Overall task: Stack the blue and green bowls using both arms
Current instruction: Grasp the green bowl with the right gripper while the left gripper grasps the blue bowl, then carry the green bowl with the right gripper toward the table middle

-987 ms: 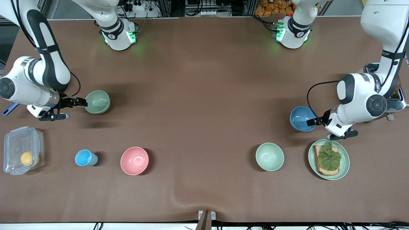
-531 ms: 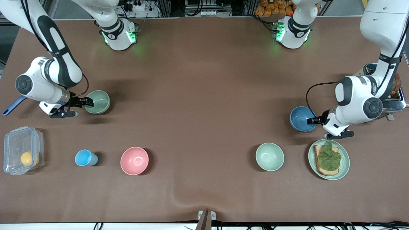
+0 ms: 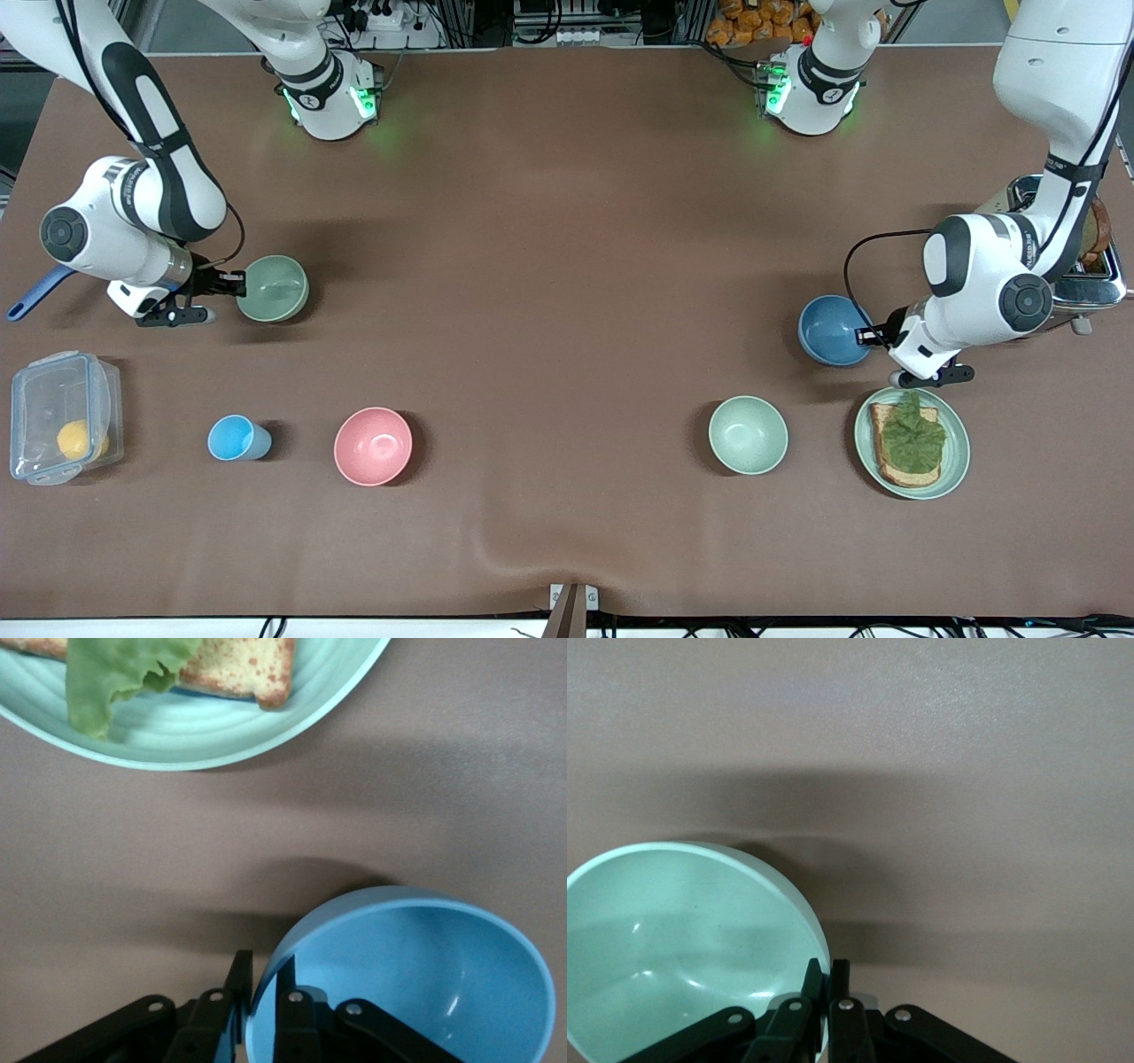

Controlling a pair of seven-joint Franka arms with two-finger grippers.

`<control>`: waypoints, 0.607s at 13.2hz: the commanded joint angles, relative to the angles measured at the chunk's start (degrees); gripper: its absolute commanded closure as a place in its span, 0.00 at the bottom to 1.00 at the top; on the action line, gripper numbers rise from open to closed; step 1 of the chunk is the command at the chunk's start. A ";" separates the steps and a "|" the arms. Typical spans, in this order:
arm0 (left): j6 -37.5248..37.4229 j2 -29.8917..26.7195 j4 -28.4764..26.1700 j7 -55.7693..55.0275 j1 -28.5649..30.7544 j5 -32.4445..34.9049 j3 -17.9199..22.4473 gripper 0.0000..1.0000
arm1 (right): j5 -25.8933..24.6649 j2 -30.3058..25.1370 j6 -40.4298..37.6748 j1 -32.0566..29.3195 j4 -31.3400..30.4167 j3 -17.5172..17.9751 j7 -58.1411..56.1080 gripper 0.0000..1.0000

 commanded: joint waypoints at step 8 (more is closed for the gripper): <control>-2.12 -0.79 5.52 0.54 -0.07 1.12 -0.97 1.00 | 8.35 -4.74 -18.17 3.25 4.01 3.32 18.82 1.00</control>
